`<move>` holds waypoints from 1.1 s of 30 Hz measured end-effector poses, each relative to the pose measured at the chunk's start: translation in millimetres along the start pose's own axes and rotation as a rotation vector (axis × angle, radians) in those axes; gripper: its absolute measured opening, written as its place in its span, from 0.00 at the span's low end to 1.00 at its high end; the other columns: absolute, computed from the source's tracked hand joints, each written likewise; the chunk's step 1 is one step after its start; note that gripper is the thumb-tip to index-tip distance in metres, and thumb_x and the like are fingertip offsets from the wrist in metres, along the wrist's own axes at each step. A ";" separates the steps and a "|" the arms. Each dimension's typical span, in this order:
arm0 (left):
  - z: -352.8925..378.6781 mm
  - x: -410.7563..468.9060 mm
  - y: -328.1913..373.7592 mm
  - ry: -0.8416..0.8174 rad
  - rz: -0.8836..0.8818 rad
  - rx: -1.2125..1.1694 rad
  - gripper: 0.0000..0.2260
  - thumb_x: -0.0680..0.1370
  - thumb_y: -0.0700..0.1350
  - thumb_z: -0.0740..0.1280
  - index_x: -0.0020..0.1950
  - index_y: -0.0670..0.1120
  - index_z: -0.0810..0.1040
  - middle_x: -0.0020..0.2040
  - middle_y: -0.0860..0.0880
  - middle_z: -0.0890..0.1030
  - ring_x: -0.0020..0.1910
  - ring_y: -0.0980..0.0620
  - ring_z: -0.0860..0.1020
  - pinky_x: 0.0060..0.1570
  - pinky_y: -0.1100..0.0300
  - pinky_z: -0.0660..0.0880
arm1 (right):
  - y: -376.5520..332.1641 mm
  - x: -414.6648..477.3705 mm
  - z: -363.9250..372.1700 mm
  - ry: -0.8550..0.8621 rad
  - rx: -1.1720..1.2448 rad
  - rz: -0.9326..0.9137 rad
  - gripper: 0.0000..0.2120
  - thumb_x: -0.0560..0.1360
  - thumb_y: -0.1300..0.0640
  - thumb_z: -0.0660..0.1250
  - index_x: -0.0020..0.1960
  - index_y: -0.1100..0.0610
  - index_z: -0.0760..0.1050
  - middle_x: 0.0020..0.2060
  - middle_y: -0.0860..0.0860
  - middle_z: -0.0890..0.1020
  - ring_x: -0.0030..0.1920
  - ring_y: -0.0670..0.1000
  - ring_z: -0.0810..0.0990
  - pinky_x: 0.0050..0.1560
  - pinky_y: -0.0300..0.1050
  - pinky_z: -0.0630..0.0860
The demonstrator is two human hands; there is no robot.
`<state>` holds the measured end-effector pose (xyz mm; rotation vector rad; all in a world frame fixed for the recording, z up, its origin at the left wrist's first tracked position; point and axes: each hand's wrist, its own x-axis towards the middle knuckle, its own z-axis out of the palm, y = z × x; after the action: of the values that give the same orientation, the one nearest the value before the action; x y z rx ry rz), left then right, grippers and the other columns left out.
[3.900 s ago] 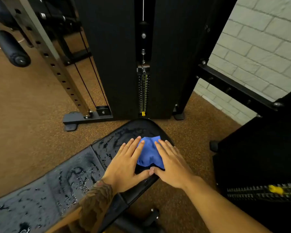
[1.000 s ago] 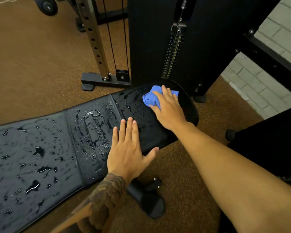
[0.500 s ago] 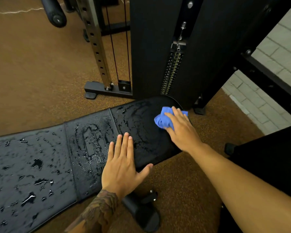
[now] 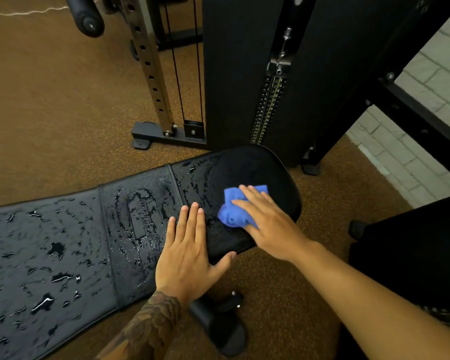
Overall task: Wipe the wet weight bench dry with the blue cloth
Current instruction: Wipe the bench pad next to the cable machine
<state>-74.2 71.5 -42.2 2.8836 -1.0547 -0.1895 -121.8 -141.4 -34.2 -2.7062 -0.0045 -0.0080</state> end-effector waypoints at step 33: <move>-11.0 -7.5 -6.3 0.070 -0.036 -0.091 0.48 0.71 0.74 0.55 0.77 0.37 0.57 0.78 0.40 0.57 0.78 0.42 0.54 0.73 0.45 0.52 | -17.8 95.4 17.3 0.166 -0.040 0.281 0.25 0.79 0.53 0.61 0.74 0.54 0.62 0.76 0.58 0.56 0.76 0.59 0.51 0.74 0.55 0.47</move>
<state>-74.4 81.4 -31.2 2.8074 -0.9569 -0.1335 -26.4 -117.8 -41.8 -2.7132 0.4280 -0.1493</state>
